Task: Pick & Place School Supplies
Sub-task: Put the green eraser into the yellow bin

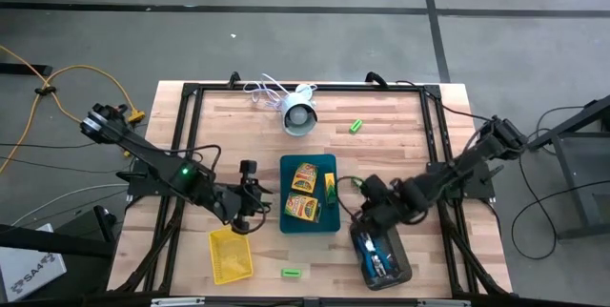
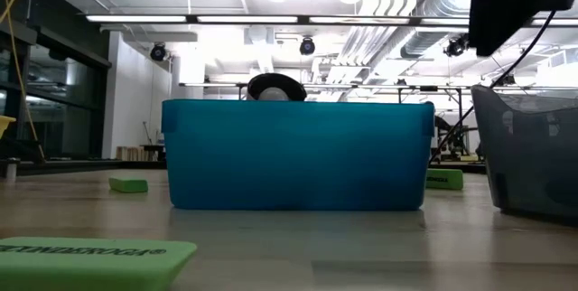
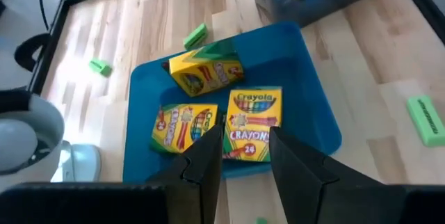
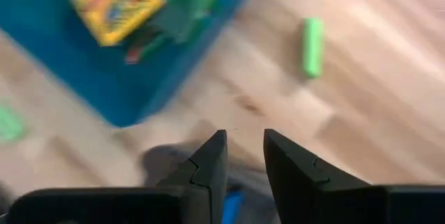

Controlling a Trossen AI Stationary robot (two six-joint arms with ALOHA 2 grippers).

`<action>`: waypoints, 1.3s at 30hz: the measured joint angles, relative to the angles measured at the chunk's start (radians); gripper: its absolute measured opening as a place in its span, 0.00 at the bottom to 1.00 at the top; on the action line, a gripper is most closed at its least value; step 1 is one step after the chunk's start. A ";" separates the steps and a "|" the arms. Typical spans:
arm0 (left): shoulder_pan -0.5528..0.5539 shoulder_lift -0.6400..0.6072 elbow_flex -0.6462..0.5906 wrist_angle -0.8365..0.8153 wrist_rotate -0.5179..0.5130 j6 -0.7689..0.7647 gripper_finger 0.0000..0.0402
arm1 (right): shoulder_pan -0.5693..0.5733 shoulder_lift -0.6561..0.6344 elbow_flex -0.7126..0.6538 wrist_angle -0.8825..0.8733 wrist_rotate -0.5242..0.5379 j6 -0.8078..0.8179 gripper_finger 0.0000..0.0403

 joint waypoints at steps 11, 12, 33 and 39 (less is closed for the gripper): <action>0.000 -0.003 -0.017 -0.060 0.001 -0.061 0.28 | -0.205 0.000 0.000 -0.107 -0.075 -0.227 0.22; 0.000 -0.003 -0.017 -0.060 0.001 -0.061 0.28 | -0.224 0.000 0.000 -0.107 -0.086 -0.243 0.22; 0.000 -0.003 -0.017 -0.088 0.033 -0.067 0.28 | -0.404 0.002 -0.181 0.106 -0.226 -0.525 0.41; 0.000 -0.003 -0.017 -0.088 0.034 -0.087 0.28 | -0.414 0.002 -0.229 0.190 -0.245 -0.540 0.49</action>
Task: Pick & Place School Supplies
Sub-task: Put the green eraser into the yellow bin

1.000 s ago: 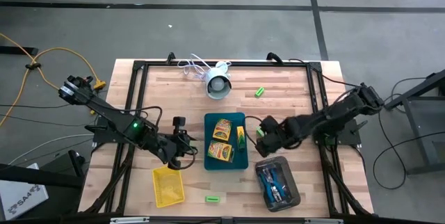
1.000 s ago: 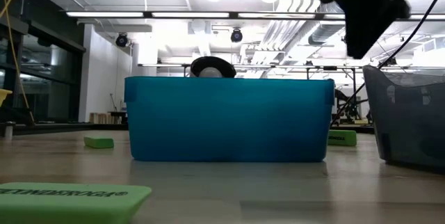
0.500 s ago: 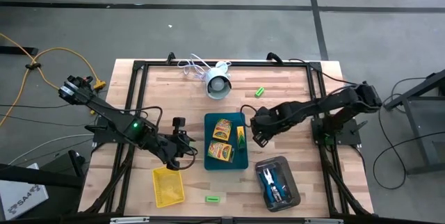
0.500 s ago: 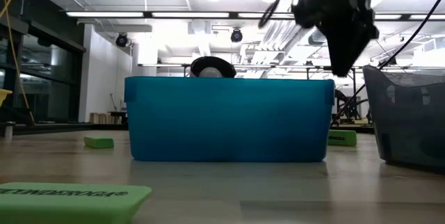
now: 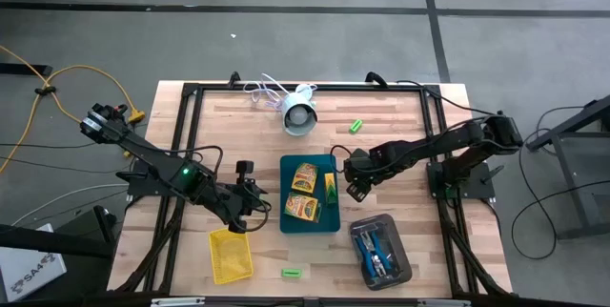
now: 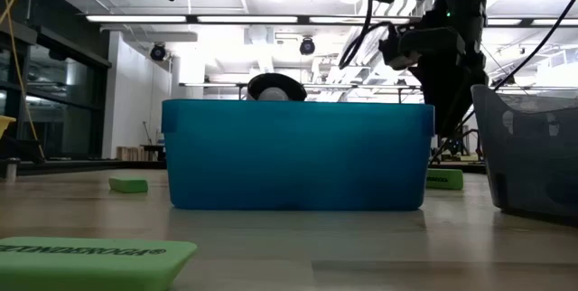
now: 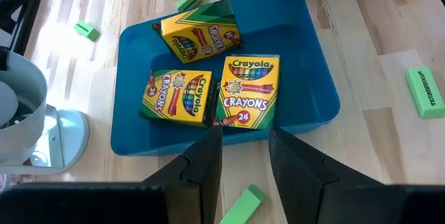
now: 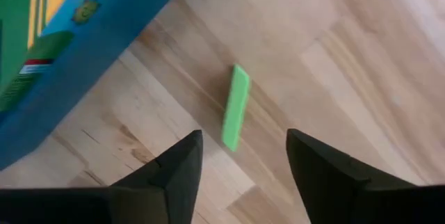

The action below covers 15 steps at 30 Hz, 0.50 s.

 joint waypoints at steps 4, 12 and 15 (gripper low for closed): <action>0.000 0.000 0.000 0.000 0.000 0.000 0.28 | 0.000 0.000 -0.040 0.089 -0.010 -0.001 0.53; 0.000 0.000 0.000 -0.004 0.000 -0.006 0.28 | 0.000 0.000 -0.111 0.173 0.014 0.005 0.53; 0.000 0.000 0.000 -0.006 0.000 -0.014 0.28 | 0.001 0.001 -0.136 0.211 0.021 0.010 0.53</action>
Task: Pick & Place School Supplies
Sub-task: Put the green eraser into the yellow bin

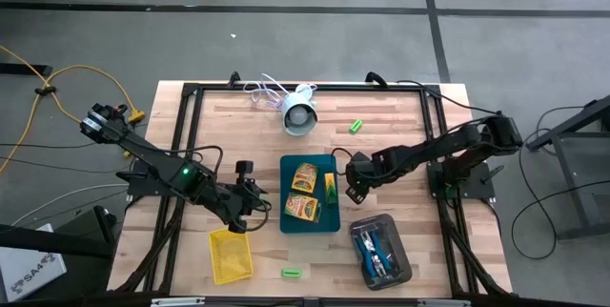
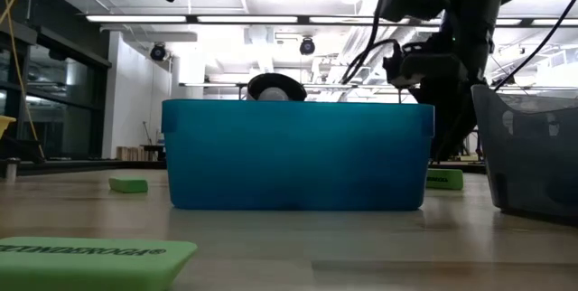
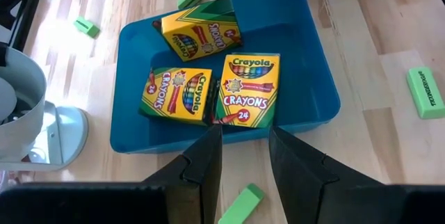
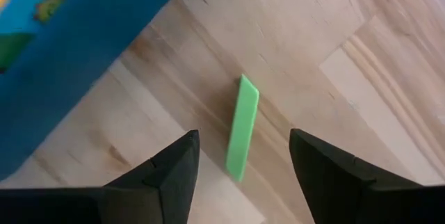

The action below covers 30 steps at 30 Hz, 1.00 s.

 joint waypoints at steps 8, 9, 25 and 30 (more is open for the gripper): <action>0.000 0.000 0.000 -0.009 0.000 -0.012 0.28 | 0.000 0.017 -0.036 0.065 0.021 0.016 0.53; 0.000 0.000 0.000 -0.009 0.000 -0.012 0.28 | 0.000 0.019 -0.037 0.065 0.021 0.016 0.53; 0.000 0.001 0.002 -0.019 -0.001 -0.017 0.28 | 0.000 0.106 -0.034 0.108 0.024 0.009 0.53; 0.000 0.001 0.002 -0.018 -0.001 -0.018 0.28 | 0.000 0.106 -0.034 0.108 0.021 0.014 0.53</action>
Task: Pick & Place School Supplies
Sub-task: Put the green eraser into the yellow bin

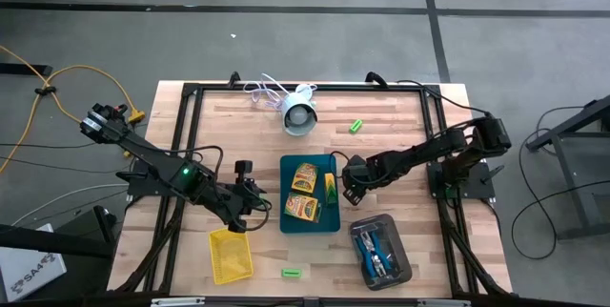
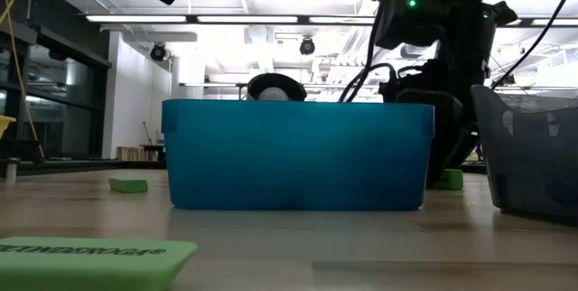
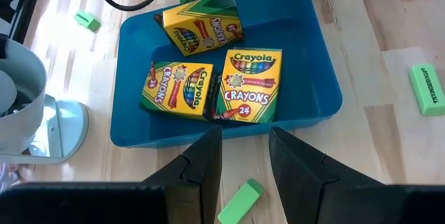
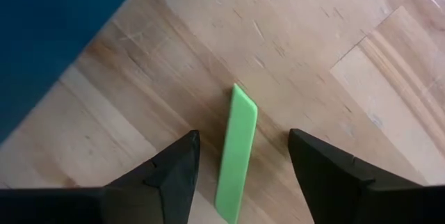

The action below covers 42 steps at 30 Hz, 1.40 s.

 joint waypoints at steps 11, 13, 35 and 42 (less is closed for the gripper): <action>0.000 0.000 0.000 0.000 0.000 -0.001 0.28 | -0.001 0.000 -0.001 -0.006 -0.017 0.004 0.29; 0.000 0.000 0.000 0.000 0.000 -0.001 0.28 | -0.001 0.000 -0.001 -0.004 -0.022 0.004 0.24; -0.016 0.000 0.000 -0.027 -0.001 -0.017 0.28 | 0.002 -0.102 0.002 -0.002 -0.099 0.006 0.08; -0.084 -0.001 -0.001 -0.030 -0.001 -0.041 0.28 | 0.036 -0.224 0.083 -0.036 -0.090 0.028 0.08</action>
